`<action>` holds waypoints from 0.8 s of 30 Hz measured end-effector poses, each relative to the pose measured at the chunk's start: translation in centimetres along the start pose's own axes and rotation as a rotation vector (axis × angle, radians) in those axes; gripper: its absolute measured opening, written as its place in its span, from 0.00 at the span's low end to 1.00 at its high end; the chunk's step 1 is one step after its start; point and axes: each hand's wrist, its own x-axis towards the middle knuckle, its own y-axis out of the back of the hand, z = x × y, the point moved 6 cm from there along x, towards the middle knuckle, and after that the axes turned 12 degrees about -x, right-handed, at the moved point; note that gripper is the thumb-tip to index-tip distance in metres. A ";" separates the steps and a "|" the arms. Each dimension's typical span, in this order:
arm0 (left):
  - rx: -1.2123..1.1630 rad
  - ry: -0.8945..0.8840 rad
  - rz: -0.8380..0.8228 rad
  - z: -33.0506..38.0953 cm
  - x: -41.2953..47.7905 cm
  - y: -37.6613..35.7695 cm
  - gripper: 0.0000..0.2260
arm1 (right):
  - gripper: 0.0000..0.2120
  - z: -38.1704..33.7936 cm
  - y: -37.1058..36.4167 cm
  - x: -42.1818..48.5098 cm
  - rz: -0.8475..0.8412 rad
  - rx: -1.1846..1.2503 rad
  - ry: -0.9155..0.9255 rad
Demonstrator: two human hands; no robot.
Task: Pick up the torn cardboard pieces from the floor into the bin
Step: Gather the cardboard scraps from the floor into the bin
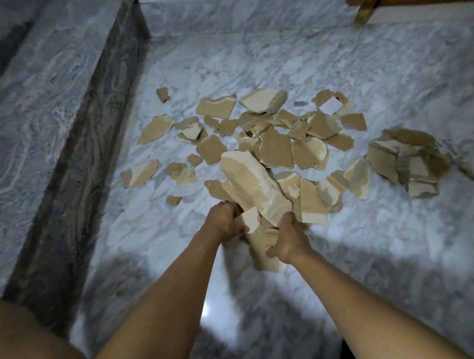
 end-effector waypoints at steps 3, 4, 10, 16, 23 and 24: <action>-0.051 0.014 -0.038 0.1 -0.6 0.4 0.19 | 0.47 0.9 0.8 -0.1 -0.078 0.062 -0.038; -0.081 0.028 -0.048 -0.1 -0.8 0.5 0.19 | 0.45 1.2 1.4 -0.1 -0.114 0.078 -0.037; -0.271 0.147 -0.108 -0.3 -2.0 2.9 0.32 | 0.37 1.7 6.5 -1.0 -0.371 -0.010 0.036; -0.017 0.283 -0.307 0.1 -3.4 6.1 0.18 | 0.31 0.3 11.5 -1.8 -0.391 -0.322 0.093; 0.290 0.327 -0.194 -1.3 -4.3 10.2 0.19 | 0.32 -4.8 15.5 -0.6 -0.197 -0.204 0.130; 0.282 0.330 -0.187 -1.9 -4.4 10.5 0.19 | 0.31 -5.5 15.7 -0.3 -0.173 -0.205 0.141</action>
